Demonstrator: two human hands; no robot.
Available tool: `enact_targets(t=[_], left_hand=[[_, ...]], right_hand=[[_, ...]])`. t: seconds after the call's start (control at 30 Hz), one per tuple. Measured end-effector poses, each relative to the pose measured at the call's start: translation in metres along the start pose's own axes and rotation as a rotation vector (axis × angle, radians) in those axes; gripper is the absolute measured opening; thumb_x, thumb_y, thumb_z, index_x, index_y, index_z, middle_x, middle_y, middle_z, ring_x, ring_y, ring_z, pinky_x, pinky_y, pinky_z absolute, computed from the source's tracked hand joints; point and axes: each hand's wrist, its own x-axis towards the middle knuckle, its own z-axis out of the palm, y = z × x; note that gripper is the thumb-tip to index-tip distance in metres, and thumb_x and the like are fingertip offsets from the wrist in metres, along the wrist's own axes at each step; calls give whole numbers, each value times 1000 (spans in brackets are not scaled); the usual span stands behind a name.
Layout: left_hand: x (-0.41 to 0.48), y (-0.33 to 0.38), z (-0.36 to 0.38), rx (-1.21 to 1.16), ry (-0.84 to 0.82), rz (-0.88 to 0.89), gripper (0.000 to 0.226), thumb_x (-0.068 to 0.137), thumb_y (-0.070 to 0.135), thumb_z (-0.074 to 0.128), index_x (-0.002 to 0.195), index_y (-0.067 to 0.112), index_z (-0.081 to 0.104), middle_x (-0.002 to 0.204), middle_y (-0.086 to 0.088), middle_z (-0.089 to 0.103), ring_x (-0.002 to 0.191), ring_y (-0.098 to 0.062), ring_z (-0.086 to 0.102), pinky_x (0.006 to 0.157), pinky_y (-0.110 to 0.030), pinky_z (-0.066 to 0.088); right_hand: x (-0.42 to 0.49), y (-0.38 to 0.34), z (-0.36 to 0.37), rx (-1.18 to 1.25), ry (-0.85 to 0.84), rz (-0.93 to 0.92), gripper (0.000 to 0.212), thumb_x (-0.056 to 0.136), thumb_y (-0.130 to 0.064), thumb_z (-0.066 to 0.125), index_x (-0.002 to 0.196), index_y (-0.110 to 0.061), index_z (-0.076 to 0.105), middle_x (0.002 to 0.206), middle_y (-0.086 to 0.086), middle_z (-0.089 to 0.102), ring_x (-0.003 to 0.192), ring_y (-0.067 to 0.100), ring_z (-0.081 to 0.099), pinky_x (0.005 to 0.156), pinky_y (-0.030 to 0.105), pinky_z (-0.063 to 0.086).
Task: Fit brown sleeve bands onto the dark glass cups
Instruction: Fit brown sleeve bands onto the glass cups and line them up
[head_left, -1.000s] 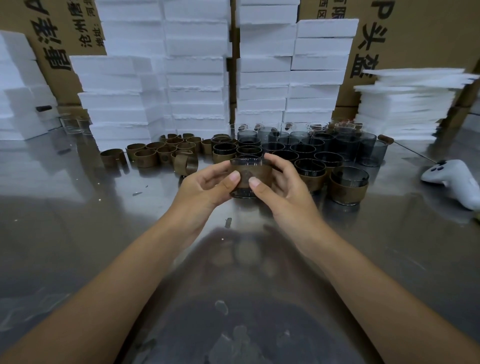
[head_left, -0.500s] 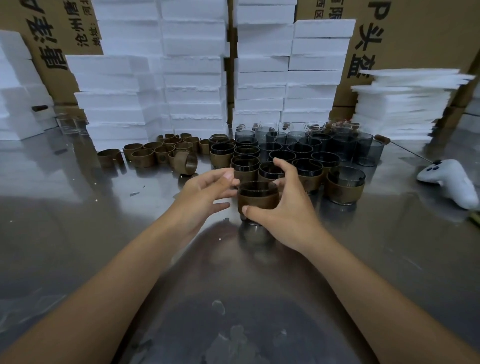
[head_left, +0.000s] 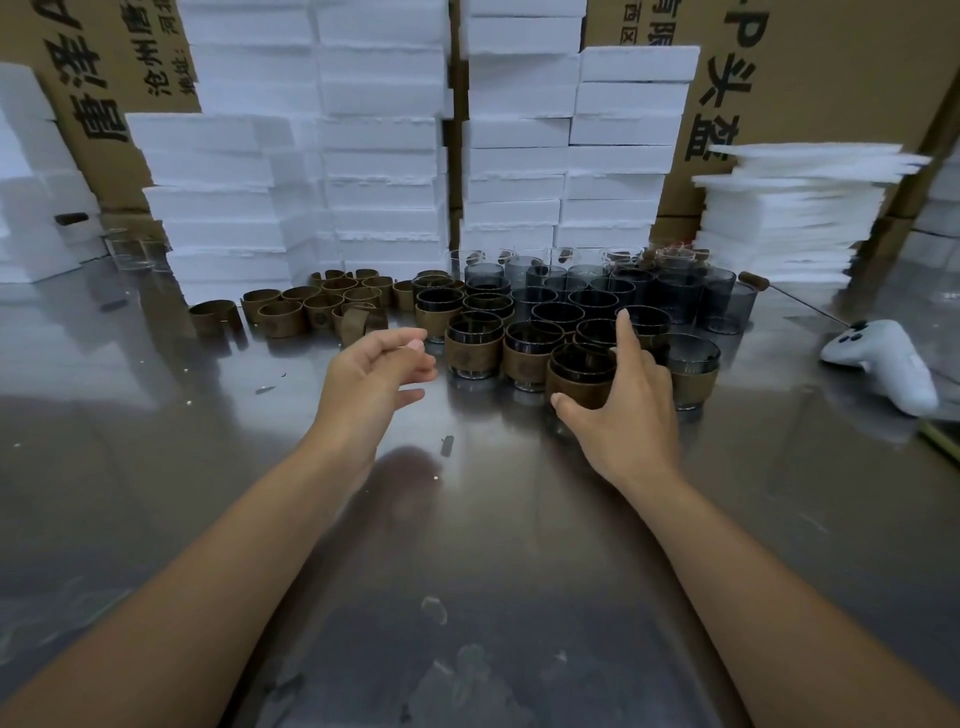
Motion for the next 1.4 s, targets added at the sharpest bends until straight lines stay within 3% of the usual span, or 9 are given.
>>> enact_targets(t=[0.13, 0.3, 0.53, 0.63, 0.83, 1.0, 1.13, 1.27, 1.4], left_hand=[[-1, 0, 1, 18, -4, 9, 16, 94, 13, 55, 93, 24, 67, 76, 3, 68, 78, -10, 67, 76, -26, 53], [-2, 0, 2, 29, -12, 12, 17, 95, 12, 54, 92, 23, 66, 75, 1, 66, 77, -11, 66, 77, -27, 52], [-2, -1, 2, 44, -24, 6, 18, 95, 11, 54, 92, 24, 66, 70, 6, 67, 76, -10, 66, 73, -25, 50], [-2, -3, 3, 55, -36, 3, 18, 95, 11, 54, 92, 24, 66, 66, 9, 68, 75, -10, 66, 73, -25, 49], [1, -6, 4, 87, -47, 20, 17, 95, 9, 54, 93, 21, 66, 64, 8, 67, 67, -3, 65, 72, -27, 50], [6, -12, 9, 150, -76, 40, 17, 94, 8, 55, 94, 21, 65, 65, 8, 68, 67, -3, 65, 70, -24, 50], [13, -19, 15, 201, -92, 53, 15, 93, 7, 56, 94, 19, 66, 66, 7, 68, 66, -3, 64, 68, -23, 50], [20, -26, 14, 176, -81, 30, 14, 92, 7, 57, 94, 17, 67, 67, 2, 69, 67, -5, 65, 66, -24, 48], [23, -29, 13, 148, -65, 20, 15, 92, 7, 57, 93, 16, 69, 70, -2, 69, 68, -7, 65, 68, -26, 48]], right_hand=[[-1, -3, 2, 23, 79, 11, 99, 79, -28, 78, 153, -22, 12, 137, 4, 29, 96, 15, 44, 77, 23, 37], [2, -1, 0, -48, 106, 34, 98, 73, -36, 82, 149, -19, 22, 136, 5, 43, 126, 24, 42, 98, 36, 41], [3, -6, 1, -200, 20, -10, 75, 86, -37, 69, 148, -20, 30, 144, 1, 46, 131, 24, 37, 103, 38, 35], [5, -9, 5, -379, -5, -96, 58, 92, -42, 58, 142, -19, 40, 149, -1, 39, 132, 23, 32, 105, 37, 30], [15, -11, 11, -506, -95, -239, 58, 99, -43, 39, 150, -19, 24, 158, 0, 22, 139, 23, 20, 109, 39, 21], [47, -13, -20, -350, 9, -330, 50, 98, -47, 38, 140, -20, 43, 139, 1, 50, 130, 19, 40, 107, 40, 27], [102, 9, -58, -264, 59, -134, 34, 95, -35, 51, 124, -19, 58, 117, 2, 64, 109, 21, 56, 99, 42, 39], [143, 57, -72, -184, -7, 193, 36, 92, -19, 55, 126, -10, 52, 114, 14, 62, 89, 27, 52, 74, 35, 44], [160, 97, -72, -248, -19, 371, 55, 88, -17, 57, 139, -10, 39, 127, 23, 51, 103, 39, 54, 77, 37, 44]])
